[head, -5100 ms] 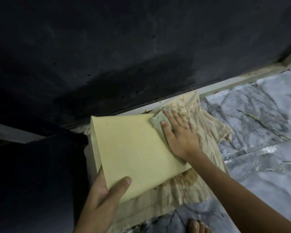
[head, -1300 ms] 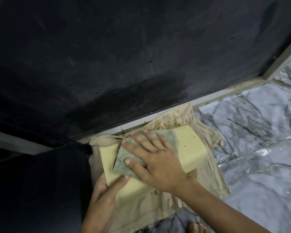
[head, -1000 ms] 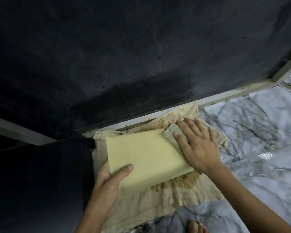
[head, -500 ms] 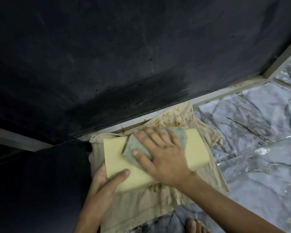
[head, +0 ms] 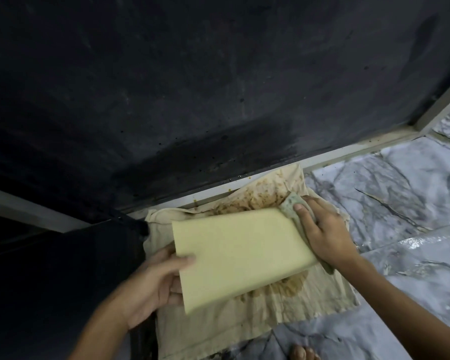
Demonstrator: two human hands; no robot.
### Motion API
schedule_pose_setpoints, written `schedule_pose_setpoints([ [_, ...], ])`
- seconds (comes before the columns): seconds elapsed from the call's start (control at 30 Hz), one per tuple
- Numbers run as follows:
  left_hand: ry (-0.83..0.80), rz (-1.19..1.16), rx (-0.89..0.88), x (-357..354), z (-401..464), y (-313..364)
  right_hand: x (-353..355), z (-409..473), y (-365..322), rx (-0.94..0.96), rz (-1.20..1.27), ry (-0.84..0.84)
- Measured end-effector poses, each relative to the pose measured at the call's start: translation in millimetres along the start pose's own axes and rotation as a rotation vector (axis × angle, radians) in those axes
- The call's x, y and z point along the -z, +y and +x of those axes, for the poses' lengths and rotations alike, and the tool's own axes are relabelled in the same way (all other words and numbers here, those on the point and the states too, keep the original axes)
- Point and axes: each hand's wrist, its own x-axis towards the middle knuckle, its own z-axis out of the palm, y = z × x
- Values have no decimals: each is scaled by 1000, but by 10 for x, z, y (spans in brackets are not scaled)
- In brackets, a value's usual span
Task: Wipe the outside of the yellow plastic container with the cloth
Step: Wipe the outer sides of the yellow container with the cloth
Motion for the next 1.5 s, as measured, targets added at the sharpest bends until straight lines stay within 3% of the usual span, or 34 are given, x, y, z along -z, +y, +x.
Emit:
schedule_pose_setpoints([
  [0.17,129,-213,110,57,269,306,-18,-24,23,97,35,-1],
  [0.4,165,-141,169,9,272,181,4,-193,-9,55,223,51],
  [0.7,242,3,-236,-161,-198,83,409,-517,7,-13,310,231],
  [1.03,212,66,-296,-342,-116,-357,438,-438,-117,-36,339,297],
  [1.27,256,66,-275,-319,-17,-600,112,-456,-528,-35,440,179],
  [1.5,323,140,-355,-293,103,-643,-713,-391,-988,162,316,-331],
])
